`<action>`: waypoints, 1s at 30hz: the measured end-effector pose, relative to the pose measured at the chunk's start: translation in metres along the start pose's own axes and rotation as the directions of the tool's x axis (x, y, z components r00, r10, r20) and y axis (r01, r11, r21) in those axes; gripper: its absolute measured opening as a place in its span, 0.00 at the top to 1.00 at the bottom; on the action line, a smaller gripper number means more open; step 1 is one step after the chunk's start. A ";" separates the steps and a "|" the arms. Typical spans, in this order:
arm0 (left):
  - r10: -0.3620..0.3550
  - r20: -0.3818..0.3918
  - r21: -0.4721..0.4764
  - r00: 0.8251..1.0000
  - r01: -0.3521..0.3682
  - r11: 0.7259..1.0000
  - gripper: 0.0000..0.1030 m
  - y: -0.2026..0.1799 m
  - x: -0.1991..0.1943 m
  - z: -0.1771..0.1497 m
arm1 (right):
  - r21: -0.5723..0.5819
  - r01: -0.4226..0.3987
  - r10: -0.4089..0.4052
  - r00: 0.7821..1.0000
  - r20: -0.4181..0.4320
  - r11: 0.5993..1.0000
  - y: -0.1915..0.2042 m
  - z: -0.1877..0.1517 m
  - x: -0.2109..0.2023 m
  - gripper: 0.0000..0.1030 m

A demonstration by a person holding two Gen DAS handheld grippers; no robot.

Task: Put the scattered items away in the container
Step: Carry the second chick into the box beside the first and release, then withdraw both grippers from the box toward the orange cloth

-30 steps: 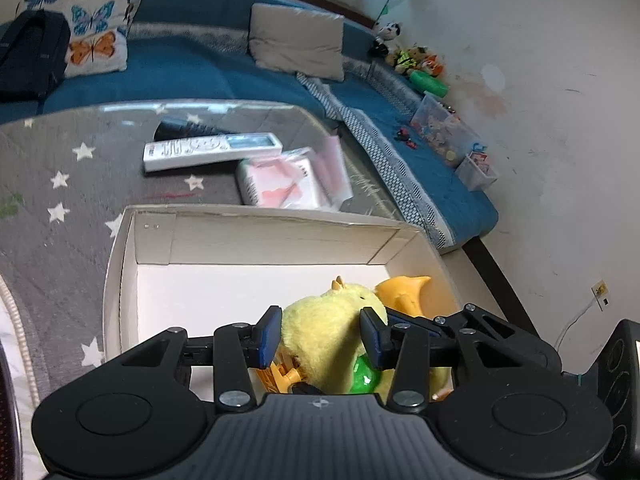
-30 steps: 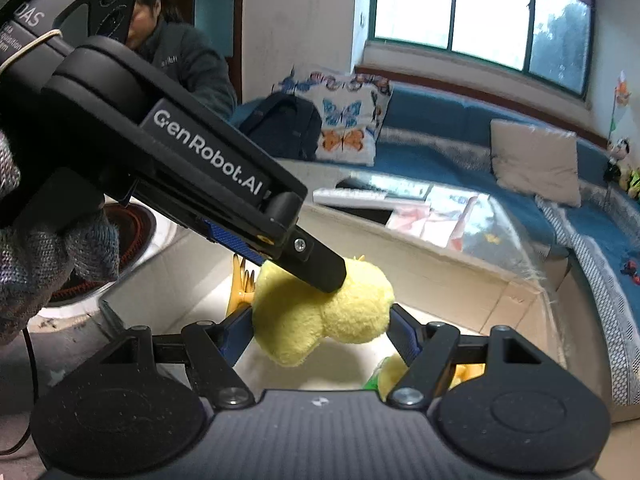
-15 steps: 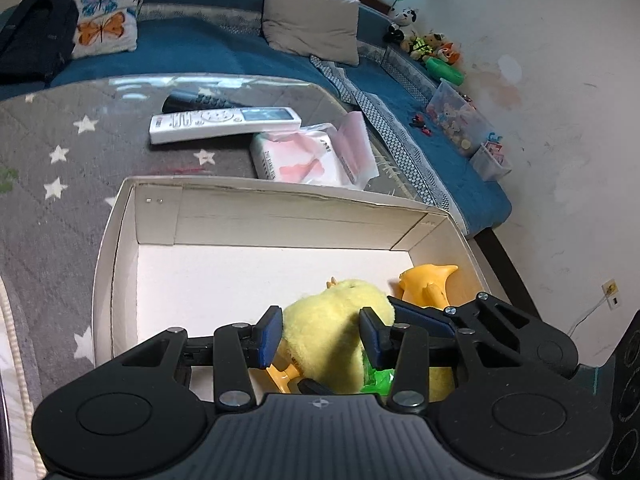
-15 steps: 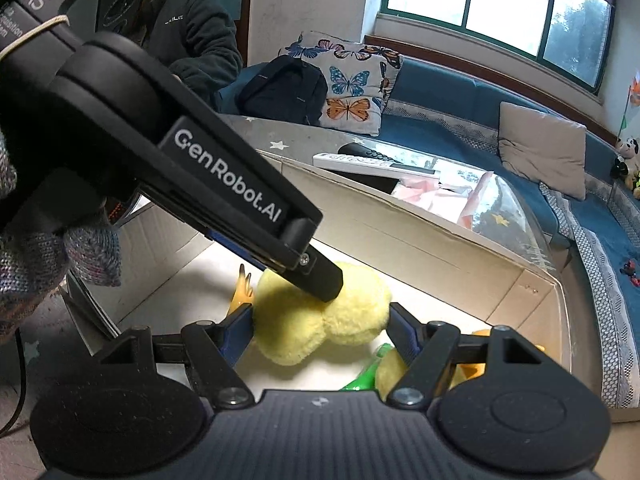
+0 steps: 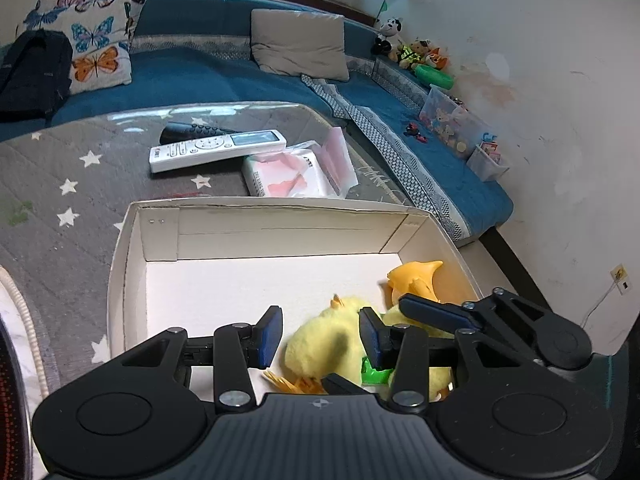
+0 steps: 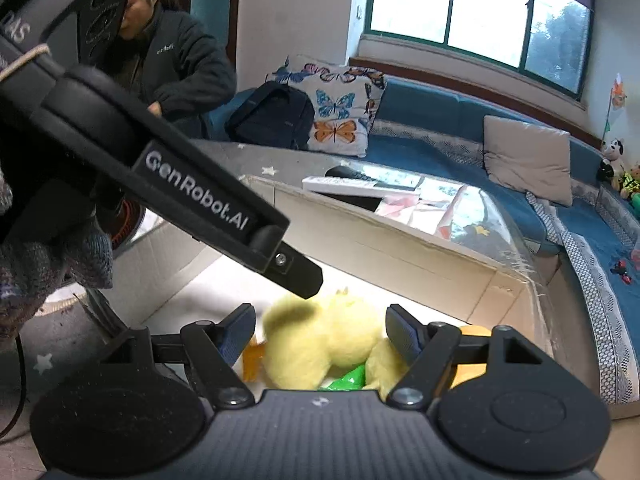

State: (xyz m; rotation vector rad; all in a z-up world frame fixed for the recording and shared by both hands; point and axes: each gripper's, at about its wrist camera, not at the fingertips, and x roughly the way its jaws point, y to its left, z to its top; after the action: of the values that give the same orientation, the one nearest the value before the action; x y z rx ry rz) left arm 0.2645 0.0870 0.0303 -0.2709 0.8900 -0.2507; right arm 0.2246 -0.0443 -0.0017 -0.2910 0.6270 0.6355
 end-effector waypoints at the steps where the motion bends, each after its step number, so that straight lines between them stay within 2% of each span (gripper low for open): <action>1: 0.004 0.004 0.007 1.000 -0.004 1.000 0.57 -0.002 -0.002 -0.001 | 0.004 -0.001 0.001 1.000 0.006 1.000 0.000 -0.001 -0.004 0.28; 18: 0.029 0.070 0.118 0.997 -0.038 0.992 0.57 -0.033 -0.048 -0.036 | 0.054 -0.006 -0.002 0.990 0.138 0.999 0.021 -0.017 -0.063 0.21; 30: 0.047 0.082 0.155 0.995 -0.060 0.986 0.57 -0.041 -0.066 -0.068 | 0.038 -0.021 0.015 0.989 0.145 0.999 0.042 -0.041 -0.083 0.19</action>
State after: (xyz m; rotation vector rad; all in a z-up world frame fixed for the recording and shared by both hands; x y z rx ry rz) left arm 0.1670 0.0614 0.0516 -0.1094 0.7940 -0.2571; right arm 0.1276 -0.0677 0.0156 -0.2008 0.5030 0.6551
